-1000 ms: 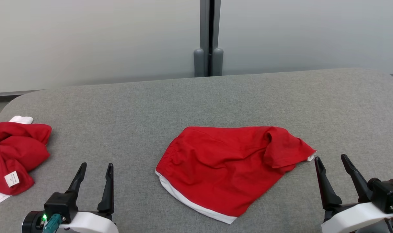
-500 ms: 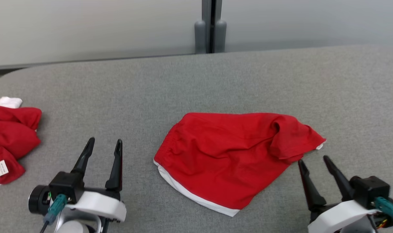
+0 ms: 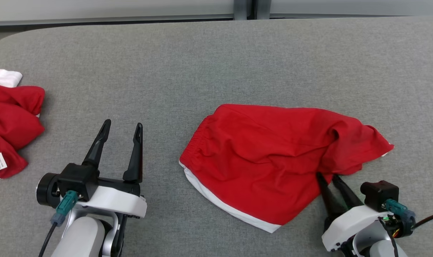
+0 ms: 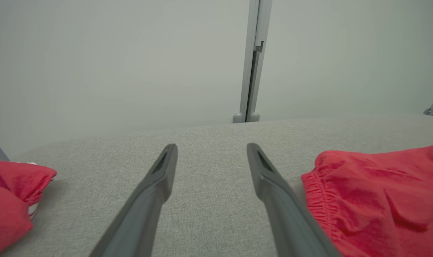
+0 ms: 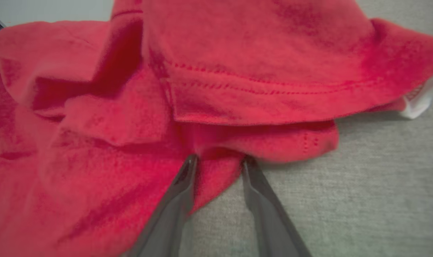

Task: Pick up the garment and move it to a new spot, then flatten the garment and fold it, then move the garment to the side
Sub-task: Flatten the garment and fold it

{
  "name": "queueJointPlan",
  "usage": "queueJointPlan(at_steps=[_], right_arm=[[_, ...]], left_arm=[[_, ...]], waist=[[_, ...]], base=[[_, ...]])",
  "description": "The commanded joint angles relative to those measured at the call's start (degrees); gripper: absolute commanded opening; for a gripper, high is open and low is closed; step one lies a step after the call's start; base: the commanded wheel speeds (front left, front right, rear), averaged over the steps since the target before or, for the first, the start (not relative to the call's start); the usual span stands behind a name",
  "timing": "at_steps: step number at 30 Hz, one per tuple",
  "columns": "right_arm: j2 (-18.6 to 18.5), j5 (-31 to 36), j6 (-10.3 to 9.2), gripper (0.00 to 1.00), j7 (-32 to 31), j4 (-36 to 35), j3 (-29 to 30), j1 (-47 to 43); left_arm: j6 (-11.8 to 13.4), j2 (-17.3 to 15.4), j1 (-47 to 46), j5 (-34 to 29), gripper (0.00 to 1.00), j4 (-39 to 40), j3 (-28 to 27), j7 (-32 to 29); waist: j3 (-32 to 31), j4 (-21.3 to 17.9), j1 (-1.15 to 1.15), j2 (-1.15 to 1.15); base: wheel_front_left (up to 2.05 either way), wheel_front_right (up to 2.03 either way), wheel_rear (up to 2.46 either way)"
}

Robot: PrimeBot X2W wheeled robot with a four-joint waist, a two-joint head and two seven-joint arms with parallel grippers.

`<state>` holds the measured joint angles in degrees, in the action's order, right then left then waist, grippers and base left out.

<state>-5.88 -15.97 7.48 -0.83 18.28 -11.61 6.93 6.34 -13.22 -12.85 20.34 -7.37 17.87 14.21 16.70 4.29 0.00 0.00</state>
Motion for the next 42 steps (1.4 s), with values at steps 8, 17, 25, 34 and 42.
queueJointPlan(at_steps=[8, 17, 25, 34, 42], right_arm=[[-0.04, -1.44, -0.05, 0.00, 3.87, -1.02, 2.12, -2.35], [1.71, 0.31, -0.02, 0.00, 0.38, -16.52, 6.95, -10.59], [2.78, 2.49, -0.02, 0.00, -4.52, -27.31, 12.92, -14.45], [2.92, 3.14, -0.02, 0.00, -5.75, -26.32, 13.33, -6.39], [2.91, 3.20, 0.00, 0.00, -5.44, -15.71, 7.73, 4.31]], left_arm=[[0.11, 0.04, 0.31, -0.43, 1.00, -0.40, -0.65, 0.73], [0.91, -1.05, 2.07, -0.02, 1.00, 0.53, -1.60, 0.77], [1.34, -1.95, 2.40, 0.13, 1.00, 1.85, -1.69, -0.05], [0.75, -0.98, -0.75, -0.19, 1.00, 2.29, -0.05, -0.31], [-0.32, 1.22, -3.80, -0.46, 1.00, 0.83, 1.88, 0.22]], waist=[[-0.96, -0.04, 0.00, 0.00], [-3.30, -2.82, 0.00, 0.00], [-3.91, -4.10, 0.00, 0.00], [-1.17, -1.71, 0.00, 0.00], [1.78, 1.77, 0.00, 0.00]], base=[[0.00, 0.00, 0.00], [0.00, 0.00, 0.00], [0.00, 0.00, 0.00], [0.00, 0.00, 0.00], [0.00, 0.00, 0.00]])
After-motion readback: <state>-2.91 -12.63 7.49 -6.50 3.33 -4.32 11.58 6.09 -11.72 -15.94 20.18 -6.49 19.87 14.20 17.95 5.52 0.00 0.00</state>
